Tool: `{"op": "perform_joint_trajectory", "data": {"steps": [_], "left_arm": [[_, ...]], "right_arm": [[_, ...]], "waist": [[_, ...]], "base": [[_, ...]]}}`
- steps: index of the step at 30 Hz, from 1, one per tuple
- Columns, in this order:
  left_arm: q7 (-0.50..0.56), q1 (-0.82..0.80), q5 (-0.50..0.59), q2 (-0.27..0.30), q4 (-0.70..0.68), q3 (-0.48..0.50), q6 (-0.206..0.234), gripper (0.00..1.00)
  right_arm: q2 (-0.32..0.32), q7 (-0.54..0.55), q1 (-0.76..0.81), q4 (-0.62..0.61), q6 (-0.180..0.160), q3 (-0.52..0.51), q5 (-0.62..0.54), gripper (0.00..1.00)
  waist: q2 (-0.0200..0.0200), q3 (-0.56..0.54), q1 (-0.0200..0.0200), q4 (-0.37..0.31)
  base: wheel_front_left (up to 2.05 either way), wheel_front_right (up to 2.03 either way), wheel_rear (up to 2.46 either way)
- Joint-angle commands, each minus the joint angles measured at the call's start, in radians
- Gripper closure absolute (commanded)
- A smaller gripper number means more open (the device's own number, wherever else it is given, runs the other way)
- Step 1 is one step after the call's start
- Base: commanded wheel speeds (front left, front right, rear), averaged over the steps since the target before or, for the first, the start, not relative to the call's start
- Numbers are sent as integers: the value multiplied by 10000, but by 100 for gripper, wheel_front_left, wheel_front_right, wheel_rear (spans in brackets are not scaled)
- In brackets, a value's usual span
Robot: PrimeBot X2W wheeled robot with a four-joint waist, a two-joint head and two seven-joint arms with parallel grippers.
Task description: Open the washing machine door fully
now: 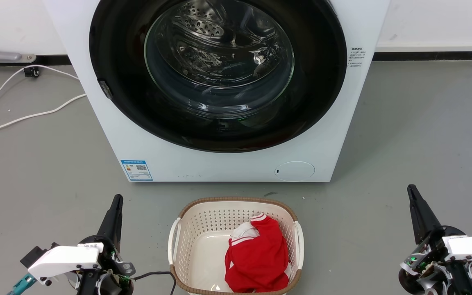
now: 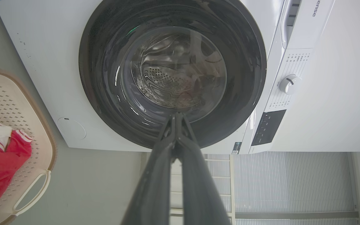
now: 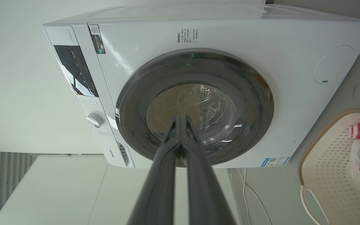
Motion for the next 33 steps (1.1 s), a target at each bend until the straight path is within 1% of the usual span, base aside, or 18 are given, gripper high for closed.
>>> {"op": "perform_joint_trajectory", "data": {"steps": [1,10,11,16,20,22,23,26,33], "left_arm": [[32,-64,29,-4,-1,33,-29,100],[-3,-1,0,0,1,-6,0,100],[-11,30,-2,-8,66,-24,4,0],[-202,12,6,-11,14,-247,3,0],[-462,-34,173,-9,-159,-443,1,0],[-654,-95,768,-8,-437,-488,-1,0],[-654,-95,768,-8,-437,-488,-1,0],[-789,-142,1352,-8,-680,-481,-2,0],[-1094,-300,3016,22,-1124,-604,-4,0]], "right_arm": [[36,38,-122,12,0,-9,-91,100],[4,7,0,1,0,-4,-26,100],[6,0,46,53,0,2,-25,0],[9,-186,116,-28,0,93,-53,0],[11,-447,190,-184,0,191,-321,0],[13,-638,234,-347,0,154,-944,0],[13,-638,234,-347,0,154,-944,0],[14,-776,235,-501,0,144,-1592,0],[17,-1078,200,-1059,0,123,-3661,0]], "waist": [[0,0,0,0],[0,0,0,0],[0,0,0,0],[0,-1,0,6],[0,-15,0,18],[0,-36,0,31],[0,-36,0,31],[0,-50,0,31],[0,-86,0,39]], "base": [[0,0,0],[0,0,0],[0,0,0],[0,0,0],[0,0,0],[0,0,0],[0,0,0],[0,0,0],[0,0,0]]}}
